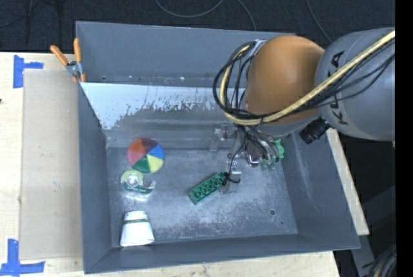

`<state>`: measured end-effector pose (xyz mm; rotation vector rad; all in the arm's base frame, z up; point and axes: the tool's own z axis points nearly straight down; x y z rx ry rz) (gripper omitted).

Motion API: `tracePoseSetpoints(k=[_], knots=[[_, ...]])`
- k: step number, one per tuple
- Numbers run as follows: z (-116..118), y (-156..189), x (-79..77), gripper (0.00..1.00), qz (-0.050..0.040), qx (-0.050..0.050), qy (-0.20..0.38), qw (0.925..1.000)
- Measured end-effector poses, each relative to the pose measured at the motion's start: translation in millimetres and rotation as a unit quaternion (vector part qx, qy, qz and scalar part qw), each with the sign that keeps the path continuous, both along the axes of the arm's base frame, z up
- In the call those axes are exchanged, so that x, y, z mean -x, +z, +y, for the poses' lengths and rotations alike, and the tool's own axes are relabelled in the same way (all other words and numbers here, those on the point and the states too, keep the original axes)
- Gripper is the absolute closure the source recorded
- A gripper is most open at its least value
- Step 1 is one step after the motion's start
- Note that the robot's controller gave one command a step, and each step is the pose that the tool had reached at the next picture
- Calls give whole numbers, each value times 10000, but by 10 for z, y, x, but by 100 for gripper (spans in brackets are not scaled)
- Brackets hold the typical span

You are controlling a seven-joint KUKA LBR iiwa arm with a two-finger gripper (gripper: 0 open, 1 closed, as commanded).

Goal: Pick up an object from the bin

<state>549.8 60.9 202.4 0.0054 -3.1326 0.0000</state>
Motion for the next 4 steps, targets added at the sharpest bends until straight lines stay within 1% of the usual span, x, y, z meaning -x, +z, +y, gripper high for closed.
tracePoseSetpoints(k=[1, 2, 3, 4], knots=[[-3, 45, -12, 0, -36, -3, -8, 10000], [-37, -239, 47, 0, -52, -5, 357, 9993], [-165, -620, 162, 0, -24, -6, 145, 9999], [-72, -1182, 197, 0, -51, -4, -95, 9999]])
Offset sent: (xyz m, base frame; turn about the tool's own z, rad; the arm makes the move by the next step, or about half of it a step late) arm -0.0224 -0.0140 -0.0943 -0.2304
